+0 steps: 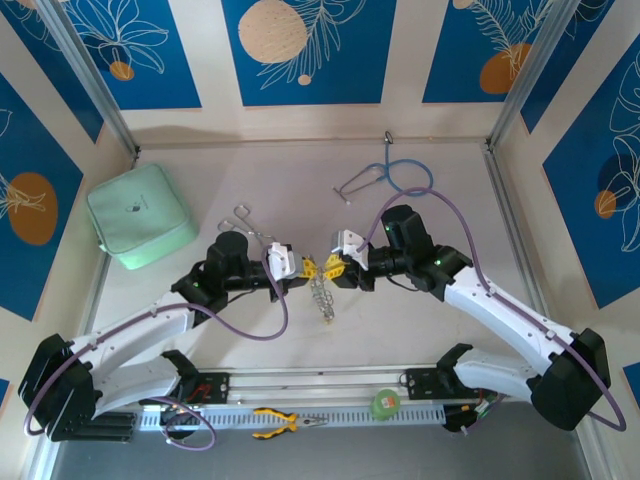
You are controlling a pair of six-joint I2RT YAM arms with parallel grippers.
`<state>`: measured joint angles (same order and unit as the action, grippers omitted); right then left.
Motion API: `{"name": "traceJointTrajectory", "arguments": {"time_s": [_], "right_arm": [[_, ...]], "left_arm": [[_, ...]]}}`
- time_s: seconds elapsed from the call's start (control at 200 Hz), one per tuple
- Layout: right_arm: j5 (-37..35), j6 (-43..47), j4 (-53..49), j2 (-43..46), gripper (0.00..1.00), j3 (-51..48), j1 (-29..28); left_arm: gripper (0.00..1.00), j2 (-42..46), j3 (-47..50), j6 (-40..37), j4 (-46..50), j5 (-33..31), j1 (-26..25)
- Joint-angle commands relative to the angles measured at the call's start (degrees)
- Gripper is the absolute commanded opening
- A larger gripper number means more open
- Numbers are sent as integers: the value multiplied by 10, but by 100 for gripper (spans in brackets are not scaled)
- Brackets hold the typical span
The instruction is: Put the keys on the keyring
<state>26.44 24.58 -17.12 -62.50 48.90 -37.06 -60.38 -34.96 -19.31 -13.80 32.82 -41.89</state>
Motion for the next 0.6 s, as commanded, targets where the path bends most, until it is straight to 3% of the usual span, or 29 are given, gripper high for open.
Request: {"name": "traceJointTrajectory", "arguments": {"time_s": [0.0, 0.17, 0.345, 0.595], "right_arm": [[17, -8, 0, -5, 16, 5, 0], [8, -9, -6, -8, 0, 7, 4], [7, -14, -18, -17, 0, 8, 11], [64, -43, 9, -63, 0, 10, 8]], "left_arm": [[0, 8, -3, 11, -33, 19, 2], [0, 11, -3, 8, -31, 25, 2], [0, 15, 0, 7, -48, 42, 2], [0, 9, 3, 30, -122, 73, 1]]}}
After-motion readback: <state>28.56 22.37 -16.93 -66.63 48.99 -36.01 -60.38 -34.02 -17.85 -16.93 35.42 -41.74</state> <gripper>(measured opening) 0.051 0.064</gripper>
